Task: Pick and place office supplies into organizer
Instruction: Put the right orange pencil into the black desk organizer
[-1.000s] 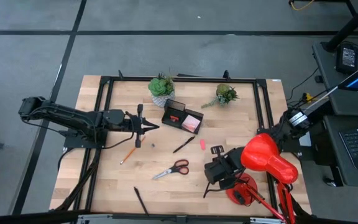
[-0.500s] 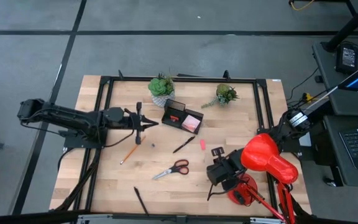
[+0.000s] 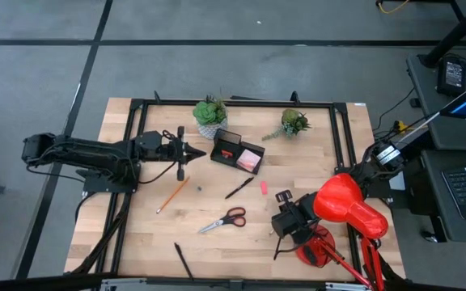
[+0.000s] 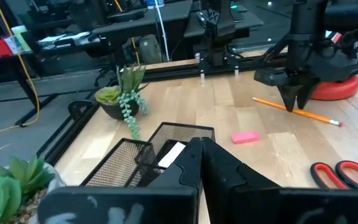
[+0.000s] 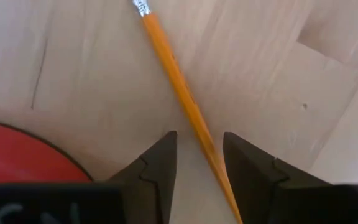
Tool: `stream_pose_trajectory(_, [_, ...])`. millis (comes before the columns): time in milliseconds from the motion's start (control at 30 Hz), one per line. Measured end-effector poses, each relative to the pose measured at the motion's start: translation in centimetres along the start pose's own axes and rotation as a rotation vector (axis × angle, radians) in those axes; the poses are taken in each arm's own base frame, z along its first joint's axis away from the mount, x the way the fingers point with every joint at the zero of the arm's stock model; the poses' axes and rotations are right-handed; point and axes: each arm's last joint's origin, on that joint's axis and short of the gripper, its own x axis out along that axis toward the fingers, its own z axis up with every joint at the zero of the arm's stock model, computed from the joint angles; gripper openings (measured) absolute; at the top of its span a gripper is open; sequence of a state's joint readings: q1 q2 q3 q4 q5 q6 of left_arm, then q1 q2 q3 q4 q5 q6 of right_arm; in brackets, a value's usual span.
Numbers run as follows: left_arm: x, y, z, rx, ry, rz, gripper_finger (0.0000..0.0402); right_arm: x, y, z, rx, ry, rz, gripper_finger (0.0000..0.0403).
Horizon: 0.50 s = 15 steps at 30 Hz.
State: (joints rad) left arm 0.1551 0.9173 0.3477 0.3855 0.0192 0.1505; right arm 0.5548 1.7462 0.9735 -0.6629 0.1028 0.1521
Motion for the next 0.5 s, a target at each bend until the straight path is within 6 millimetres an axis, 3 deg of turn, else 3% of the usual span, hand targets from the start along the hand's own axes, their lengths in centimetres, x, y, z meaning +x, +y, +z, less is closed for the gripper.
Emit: stream_pose_trajectory(500, [0.0,-0.02,-0.01,0.001,0.0,0.0,0.0003,0.75,-0.79,-0.36,-0.082,-0.023,0.029,0.0133])
